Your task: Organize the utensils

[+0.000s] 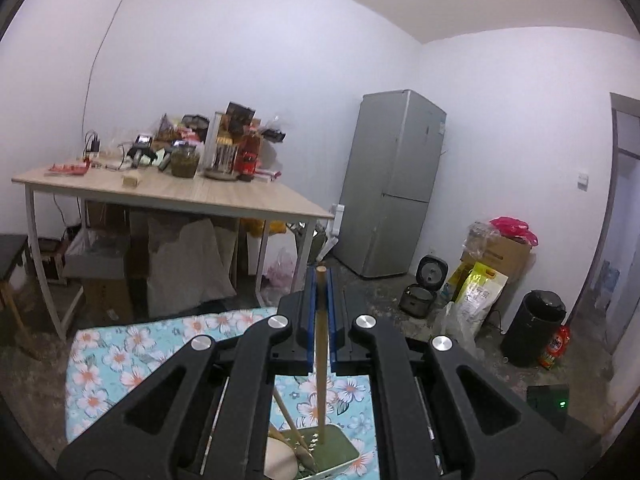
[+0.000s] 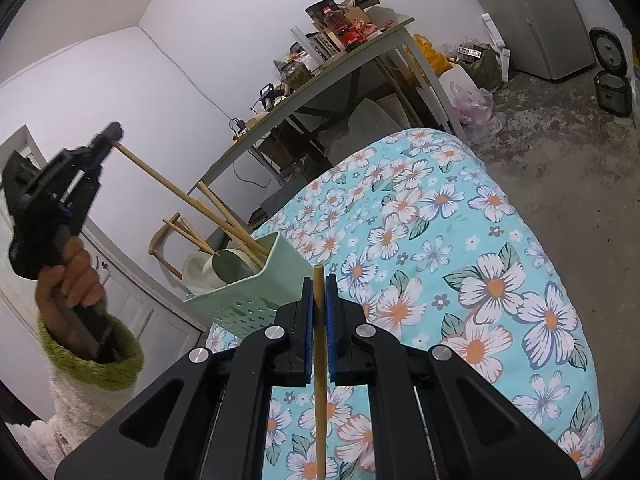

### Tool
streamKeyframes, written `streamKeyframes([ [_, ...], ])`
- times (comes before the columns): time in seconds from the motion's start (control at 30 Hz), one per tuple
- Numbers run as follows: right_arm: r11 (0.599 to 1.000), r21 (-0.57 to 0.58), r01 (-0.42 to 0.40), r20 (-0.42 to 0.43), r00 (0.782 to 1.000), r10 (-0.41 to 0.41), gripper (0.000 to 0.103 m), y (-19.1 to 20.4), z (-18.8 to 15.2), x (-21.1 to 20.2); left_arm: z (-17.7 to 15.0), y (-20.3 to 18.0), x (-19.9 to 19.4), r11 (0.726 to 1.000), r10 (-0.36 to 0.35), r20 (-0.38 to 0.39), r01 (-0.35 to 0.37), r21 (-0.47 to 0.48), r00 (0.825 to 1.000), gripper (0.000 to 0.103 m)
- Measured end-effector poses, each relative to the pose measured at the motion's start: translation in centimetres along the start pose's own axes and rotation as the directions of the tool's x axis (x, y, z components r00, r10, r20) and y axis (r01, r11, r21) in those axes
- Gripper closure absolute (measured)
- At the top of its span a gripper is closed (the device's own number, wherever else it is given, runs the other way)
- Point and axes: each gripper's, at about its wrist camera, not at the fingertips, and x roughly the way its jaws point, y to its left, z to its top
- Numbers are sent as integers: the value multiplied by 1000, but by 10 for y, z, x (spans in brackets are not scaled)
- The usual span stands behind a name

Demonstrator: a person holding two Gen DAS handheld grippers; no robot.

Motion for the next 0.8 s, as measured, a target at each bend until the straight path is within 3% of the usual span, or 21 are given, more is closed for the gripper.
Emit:
streamKeyframes([
  [0.17, 1000, 0, 3, -11, 1000, -3, 97, -1, 0, 4, -22, 16, 16, 999, -7, -34, 6, -38, 999, 99],
  [0.3, 1000, -6, 9, -8, 1000, -9, 97, 0, 1, 5, -42, 29, 25, 994, -61, -97, 52, -93, 993, 96],
  [0.4, 1000, -14, 15, -4, 1000, -15, 97, 2, 3, 2, -50, 39, 22, 989, -77, -113, 61, -138, 991, 75],
  [0.8, 994, -113, -1, 87, 996, 11, 97, 46, 24, -31, -64, 64, -46, 985, -39, -77, 26, -168, 996, 39],
])
